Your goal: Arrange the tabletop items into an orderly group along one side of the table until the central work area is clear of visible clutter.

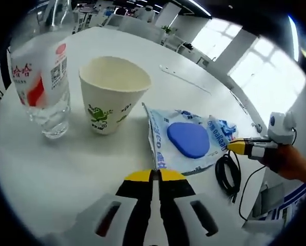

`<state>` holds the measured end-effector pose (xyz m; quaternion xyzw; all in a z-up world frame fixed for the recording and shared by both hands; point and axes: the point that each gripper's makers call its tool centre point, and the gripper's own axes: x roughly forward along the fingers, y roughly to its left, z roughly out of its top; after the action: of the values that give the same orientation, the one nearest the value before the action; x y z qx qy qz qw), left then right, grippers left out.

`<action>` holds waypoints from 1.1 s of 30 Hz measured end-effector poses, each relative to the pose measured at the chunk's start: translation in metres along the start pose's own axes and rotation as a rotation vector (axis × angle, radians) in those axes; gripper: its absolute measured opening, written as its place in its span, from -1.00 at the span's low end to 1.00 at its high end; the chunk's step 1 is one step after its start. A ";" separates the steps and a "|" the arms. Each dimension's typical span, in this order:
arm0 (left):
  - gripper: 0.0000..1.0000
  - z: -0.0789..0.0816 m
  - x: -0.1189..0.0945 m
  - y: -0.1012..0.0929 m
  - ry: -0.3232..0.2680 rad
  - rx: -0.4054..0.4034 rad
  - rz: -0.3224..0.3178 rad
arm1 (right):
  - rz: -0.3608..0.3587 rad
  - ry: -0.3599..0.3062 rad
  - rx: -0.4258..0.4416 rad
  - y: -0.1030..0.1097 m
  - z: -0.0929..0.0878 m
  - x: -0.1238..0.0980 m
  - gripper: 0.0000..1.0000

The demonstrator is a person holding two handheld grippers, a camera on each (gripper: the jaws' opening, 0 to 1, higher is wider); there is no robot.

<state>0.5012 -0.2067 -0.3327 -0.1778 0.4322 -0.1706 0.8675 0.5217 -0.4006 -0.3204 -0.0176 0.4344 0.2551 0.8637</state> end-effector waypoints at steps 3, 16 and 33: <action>-1.00 0.008 0.002 0.003 -0.023 -0.009 0.016 | 0.003 -0.006 0.004 0.000 0.002 0.003 -1.00; -1.00 0.029 0.005 0.007 -0.076 -0.039 0.047 | 0.003 -0.013 0.006 -0.001 0.013 0.013 -1.00; -0.96 0.028 0.002 0.014 -0.077 -0.072 0.051 | -0.001 -0.019 -0.005 -0.005 0.012 0.009 -0.94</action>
<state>0.5269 -0.1907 -0.3254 -0.2042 0.4085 -0.1258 0.8807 0.5372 -0.3984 -0.3210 -0.0178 0.4256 0.2557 0.8679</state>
